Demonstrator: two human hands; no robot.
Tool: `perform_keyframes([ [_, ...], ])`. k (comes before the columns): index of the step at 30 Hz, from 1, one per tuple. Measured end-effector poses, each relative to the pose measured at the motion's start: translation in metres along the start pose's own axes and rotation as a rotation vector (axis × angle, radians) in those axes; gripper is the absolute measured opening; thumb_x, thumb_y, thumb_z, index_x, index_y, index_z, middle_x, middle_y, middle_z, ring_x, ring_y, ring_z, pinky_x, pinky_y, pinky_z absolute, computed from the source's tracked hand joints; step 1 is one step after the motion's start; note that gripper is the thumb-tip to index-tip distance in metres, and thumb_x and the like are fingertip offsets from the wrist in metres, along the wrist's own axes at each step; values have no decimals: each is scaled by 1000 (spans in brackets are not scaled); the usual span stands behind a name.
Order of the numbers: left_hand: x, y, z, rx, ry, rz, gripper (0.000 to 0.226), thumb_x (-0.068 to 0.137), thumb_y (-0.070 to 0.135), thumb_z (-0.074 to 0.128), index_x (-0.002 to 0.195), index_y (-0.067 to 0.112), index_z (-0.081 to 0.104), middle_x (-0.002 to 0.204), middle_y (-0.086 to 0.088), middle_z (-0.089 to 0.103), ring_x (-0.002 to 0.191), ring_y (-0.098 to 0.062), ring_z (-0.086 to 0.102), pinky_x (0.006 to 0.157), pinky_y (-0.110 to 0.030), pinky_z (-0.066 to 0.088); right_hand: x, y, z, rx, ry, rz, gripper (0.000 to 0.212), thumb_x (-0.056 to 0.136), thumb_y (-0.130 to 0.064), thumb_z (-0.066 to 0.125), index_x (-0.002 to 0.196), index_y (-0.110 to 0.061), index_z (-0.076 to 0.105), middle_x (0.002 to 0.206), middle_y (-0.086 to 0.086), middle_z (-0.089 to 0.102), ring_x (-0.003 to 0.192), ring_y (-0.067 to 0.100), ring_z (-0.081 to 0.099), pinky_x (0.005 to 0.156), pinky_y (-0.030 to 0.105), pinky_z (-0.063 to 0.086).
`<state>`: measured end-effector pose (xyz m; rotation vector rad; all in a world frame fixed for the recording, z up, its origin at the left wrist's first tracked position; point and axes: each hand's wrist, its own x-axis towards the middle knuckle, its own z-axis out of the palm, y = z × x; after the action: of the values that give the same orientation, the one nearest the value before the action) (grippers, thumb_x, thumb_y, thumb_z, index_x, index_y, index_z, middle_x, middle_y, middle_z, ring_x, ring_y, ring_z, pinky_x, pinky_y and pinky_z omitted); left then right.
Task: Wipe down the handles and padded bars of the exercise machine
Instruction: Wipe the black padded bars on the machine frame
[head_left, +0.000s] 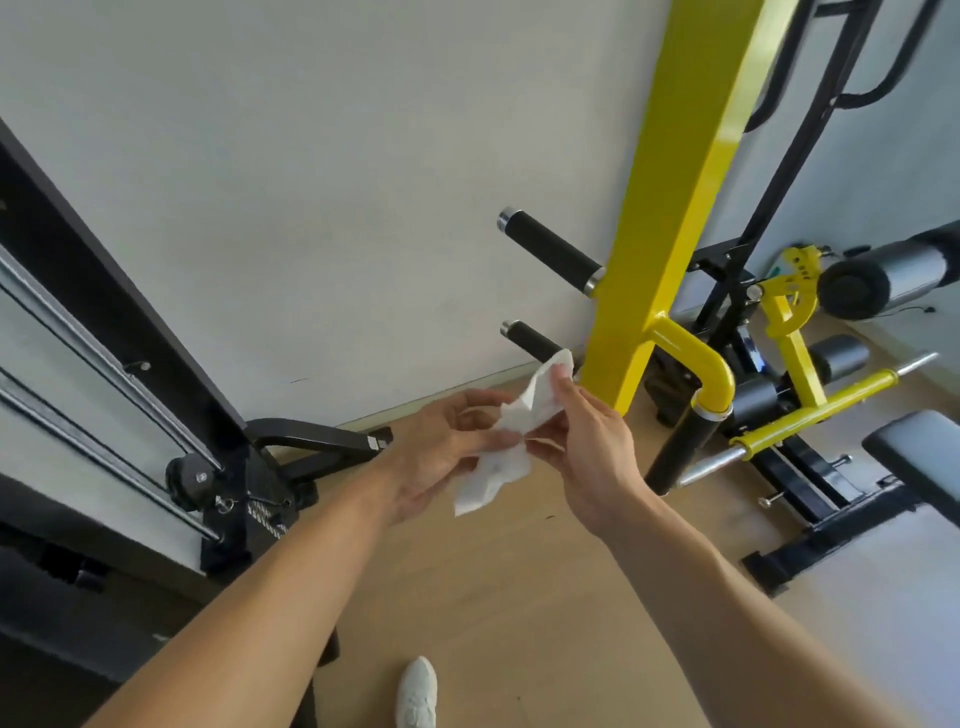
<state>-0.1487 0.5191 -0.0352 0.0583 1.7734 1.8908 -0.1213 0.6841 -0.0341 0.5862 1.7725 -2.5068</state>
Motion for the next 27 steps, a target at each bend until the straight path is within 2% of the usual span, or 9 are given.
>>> perform_keyframes([
  [2, 10, -1, -12, 23, -63, -51, 40, 86, 28, 76, 121, 10, 70, 111, -10, 74, 108, -32, 69, 97, -44, 56, 8, 7, 12, -33, 15, 37, 43, 95, -49, 59, 105, -8, 70, 93, 17, 75, 84, 30, 73, 78, 41, 61],
  [5, 27, -5, -32, 39, -25, -87, 34, 98, 33, 62, 120, 9, 72, 117, -15, 74, 114, -36, 67, 105, -53, 50, 23, 19, 29, -41, 93, 51, 56, 92, -50, 60, 109, 3, 65, 91, 23, 70, 85, 33, 68, 87, 49, 59],
  [10, 44, -2, -52, 160, 33, -34, 26, 103, 29, 55, 110, 16, 77, 106, -1, 78, 105, -22, 72, 94, -37, 55, 46, 34, 51, -39, 201, 43, 50, 92, -53, 57, 104, -6, 69, 93, 13, 76, 91, 31, 73, 86, 43, 59],
  [13, 50, 7, -62, 270, 137, 50, 23, 100, 29, 59, 89, 22, 78, 91, 6, 76, 93, -8, 67, 76, -16, 45, 51, 41, 57, -6, 243, 25, 47, 92, -56, 54, 101, -13, 70, 92, 5, 77, 89, 26, 74, 85, 39, 59],
  [18, 55, 5, -66, 404, 158, 137, 43, 101, 30, 56, 62, 15, 46, 64, 1, 46, 55, -9, 42, 58, -25, 33, 48, 51, 59, -18, 207, 117, 58, 85, -69, 55, 110, -19, 69, 101, 8, 76, 96, 27, 73, 88, 47, 58],
  [20, 56, 1, -61, 458, 171, 171, 40, 101, 33, 57, 66, 15, 51, 58, 7, 50, 55, -9, 48, 60, -24, 39, 44, 49, 53, -48, 152, 127, 67, 74, -74, 66, 117, -22, 66, 109, 8, 74, 100, 25, 72, 91, 47, 57],
  [22, 54, -2, -54, 435, 190, 168, 29, 99, 34, 61, 82, 11, 62, 65, 7, 64, 61, -10, 57, 65, -26, 47, 39, 45, 41, -107, 89, 91, 72, 71, -57, 82, 130, -25, 55, 112, 8, 70, 101, 22, 70, 90, 44, 57],
  [25, 51, -8, -43, 393, 303, 101, 20, 96, 36, 65, 102, 17, 63, 89, 1, 74, 78, -14, 69, 74, -31, 56, 27, 40, 24, -334, -101, -12, 63, 74, -24, 88, 130, -29, 60, 104, 5, 71, 95, 22, 70, 85, 37, 59],
  [27, 51, -6, -41, 334, 350, 40, 23, 93, 39, 67, 108, 24, 61, 96, 3, 70, 88, -17, 69, 77, -36, 57, 25, 37, 18, -624, -49, -72, 50, 79, -22, 84, 125, -31, 66, 102, -6, 70, 90, 14, 68, 82, 32, 60],
])
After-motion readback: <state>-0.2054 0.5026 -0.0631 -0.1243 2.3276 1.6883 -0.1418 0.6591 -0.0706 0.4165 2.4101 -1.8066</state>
